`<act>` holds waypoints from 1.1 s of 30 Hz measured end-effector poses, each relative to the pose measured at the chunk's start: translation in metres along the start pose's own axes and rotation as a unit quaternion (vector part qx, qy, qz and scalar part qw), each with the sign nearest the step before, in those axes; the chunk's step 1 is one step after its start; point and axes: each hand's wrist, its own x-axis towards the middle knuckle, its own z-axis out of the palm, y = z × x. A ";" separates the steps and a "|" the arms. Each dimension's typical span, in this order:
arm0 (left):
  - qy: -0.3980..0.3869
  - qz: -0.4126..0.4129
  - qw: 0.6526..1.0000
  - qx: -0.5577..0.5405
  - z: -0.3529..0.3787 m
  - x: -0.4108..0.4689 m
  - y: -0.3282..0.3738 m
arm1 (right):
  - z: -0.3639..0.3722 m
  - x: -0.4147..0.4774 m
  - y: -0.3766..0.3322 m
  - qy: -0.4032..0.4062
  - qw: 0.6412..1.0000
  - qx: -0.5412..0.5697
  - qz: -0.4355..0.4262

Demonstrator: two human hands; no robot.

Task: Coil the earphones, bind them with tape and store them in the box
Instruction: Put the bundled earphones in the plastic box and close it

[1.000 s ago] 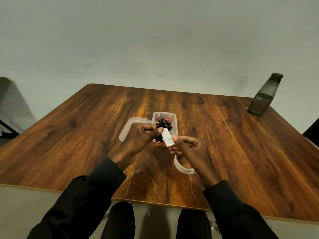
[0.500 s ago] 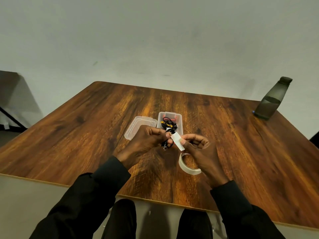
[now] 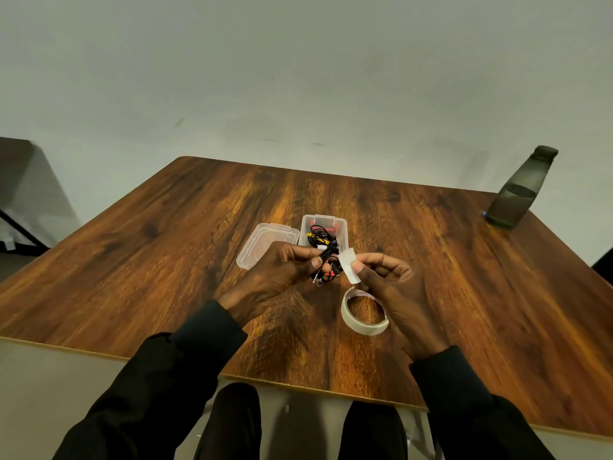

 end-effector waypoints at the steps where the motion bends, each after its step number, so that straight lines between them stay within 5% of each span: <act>1: -0.004 0.001 1.000 0.003 0.003 0.000 0.001 | 0.005 0.000 0.002 -0.001 1.000 -0.006 -0.011; 15: -0.038 -0.025 0.998 0.042 0.009 0.002 0.011 | 0.023 0.007 0.004 0.032 0.989 -0.100 -0.105; 23: 0.012 -0.006 1.000 0.028 0.020 0.004 0.006 | 0.029 0.001 0.011 0.081 0.966 -0.159 -0.185; 33: -0.030 -0.010 0.995 0.097 0.013 0.003 0.013 | 0.013 0.011 0.007 0.004 0.929 -0.298 -0.218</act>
